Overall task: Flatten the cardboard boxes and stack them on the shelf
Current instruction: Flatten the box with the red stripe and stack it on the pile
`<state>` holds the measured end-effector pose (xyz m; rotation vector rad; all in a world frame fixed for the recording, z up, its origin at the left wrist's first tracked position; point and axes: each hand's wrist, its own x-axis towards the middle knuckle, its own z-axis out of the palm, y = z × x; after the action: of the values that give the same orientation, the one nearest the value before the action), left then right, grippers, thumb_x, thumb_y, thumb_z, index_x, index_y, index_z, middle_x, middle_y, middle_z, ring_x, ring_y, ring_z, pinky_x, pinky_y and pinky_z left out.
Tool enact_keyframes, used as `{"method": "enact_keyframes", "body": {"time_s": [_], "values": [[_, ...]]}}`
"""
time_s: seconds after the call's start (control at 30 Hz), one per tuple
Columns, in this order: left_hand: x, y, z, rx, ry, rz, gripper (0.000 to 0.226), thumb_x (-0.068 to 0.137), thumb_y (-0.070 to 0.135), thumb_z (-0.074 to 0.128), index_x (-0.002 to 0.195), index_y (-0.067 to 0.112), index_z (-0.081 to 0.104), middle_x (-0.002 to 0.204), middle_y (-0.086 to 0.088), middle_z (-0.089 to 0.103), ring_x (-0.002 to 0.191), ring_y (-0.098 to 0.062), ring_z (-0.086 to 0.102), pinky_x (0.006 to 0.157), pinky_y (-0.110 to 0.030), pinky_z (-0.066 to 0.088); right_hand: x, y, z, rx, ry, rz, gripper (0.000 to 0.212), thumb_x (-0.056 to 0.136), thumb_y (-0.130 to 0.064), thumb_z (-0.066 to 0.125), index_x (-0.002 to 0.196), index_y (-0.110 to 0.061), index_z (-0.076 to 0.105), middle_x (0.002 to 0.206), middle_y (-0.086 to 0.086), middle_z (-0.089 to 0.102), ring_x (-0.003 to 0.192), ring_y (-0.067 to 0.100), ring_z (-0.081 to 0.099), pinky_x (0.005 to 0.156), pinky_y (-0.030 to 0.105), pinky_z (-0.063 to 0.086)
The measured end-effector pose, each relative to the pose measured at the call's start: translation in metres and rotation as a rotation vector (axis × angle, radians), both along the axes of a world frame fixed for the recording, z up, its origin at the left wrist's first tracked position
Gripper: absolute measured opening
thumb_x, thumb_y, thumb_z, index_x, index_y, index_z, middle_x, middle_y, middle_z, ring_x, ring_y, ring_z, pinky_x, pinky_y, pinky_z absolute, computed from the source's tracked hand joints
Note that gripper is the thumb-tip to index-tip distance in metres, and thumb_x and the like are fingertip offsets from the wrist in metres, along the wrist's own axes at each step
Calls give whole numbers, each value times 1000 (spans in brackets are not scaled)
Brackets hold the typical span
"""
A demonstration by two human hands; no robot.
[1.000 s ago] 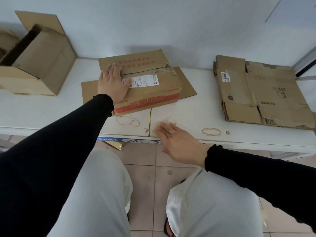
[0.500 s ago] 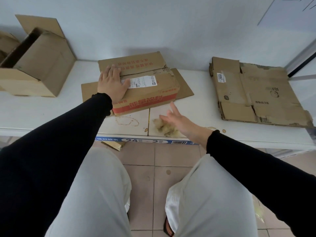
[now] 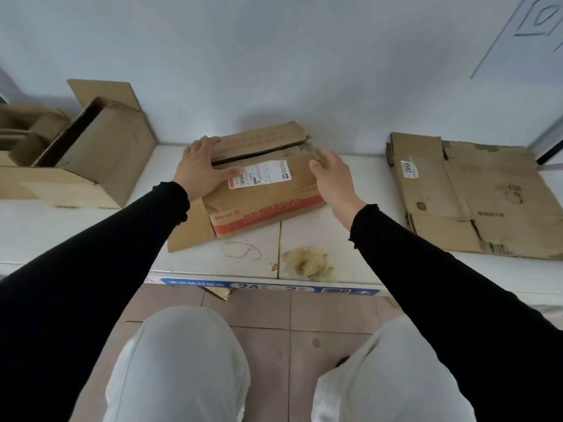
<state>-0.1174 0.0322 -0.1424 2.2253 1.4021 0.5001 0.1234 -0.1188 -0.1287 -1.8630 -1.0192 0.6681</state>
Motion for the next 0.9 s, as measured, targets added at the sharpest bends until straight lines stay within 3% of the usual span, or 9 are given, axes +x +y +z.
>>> {"method": "enact_keyframes", "body": {"time_s": [0.13,0.23,0.33,0.4,0.47,0.53,0.67,0.8,0.9], "values": [[-11,12,16,-85,-7,-47,68,89,48,69,148,31,41,134,4,56,118,-21,57,100,-38,49,-12,25,4,-58,9,-64,46,105,-36,43,149,-25,44,127,-6,57,107,14,55,100,33,44],[-15,22,29,-3,47,-64,48,96,39,62,141,33,50,129,6,64,113,-19,61,95,-34,49,-19,34,1,50,136,-128,43,105,-34,44,147,-25,47,129,-8,56,112,11,58,99,33,49],[-16,35,41,29,27,-68,39,96,41,58,135,37,54,119,12,69,101,-13,65,85,-32,51,-22,34,-2,241,410,-236,23,106,-33,43,126,-30,53,117,-15,58,108,6,57,97,33,48],[-14,43,48,-35,59,-114,54,89,59,63,139,43,49,127,19,61,110,-8,60,94,-32,49,-22,32,0,332,657,-294,17,106,-35,44,116,-28,55,112,-9,62,99,8,62,87,34,52],[-12,50,52,-91,190,-201,66,85,67,63,144,44,43,141,16,53,129,-12,52,110,-37,41,-19,33,2,368,835,-352,22,104,-38,46,114,-24,58,113,-3,65,95,11,64,79,35,53],[-9,57,56,-114,311,-272,70,84,64,65,147,41,42,147,10,52,135,-17,50,113,-40,38,-14,34,4,409,987,-392,33,104,-46,45,117,-20,61,107,-1,68,90,15,67,74,34,52],[-7,63,69,3,374,-347,35,93,45,62,128,40,60,124,12,67,113,-12,61,98,-33,45,0,31,5,448,1198,-334,63,101,-65,37,106,-11,68,66,-1,51,58,17,53,62,28,44],[-8,71,78,191,140,-193,24,103,35,45,115,28,64,80,10,63,68,-11,57,62,-27,42,19,24,1,283,1002,51,92,95,-78,22,98,-5,79,44,0,34,45,18,37,77,29,51],[-5,91,68,322,62,-25,15,102,29,44,115,24,50,87,-1,64,69,-25,58,62,-35,43,30,22,12,-44,470,443,97,93,-79,4,122,-19,74,48,3,33,46,19,38,88,34,51]]}}
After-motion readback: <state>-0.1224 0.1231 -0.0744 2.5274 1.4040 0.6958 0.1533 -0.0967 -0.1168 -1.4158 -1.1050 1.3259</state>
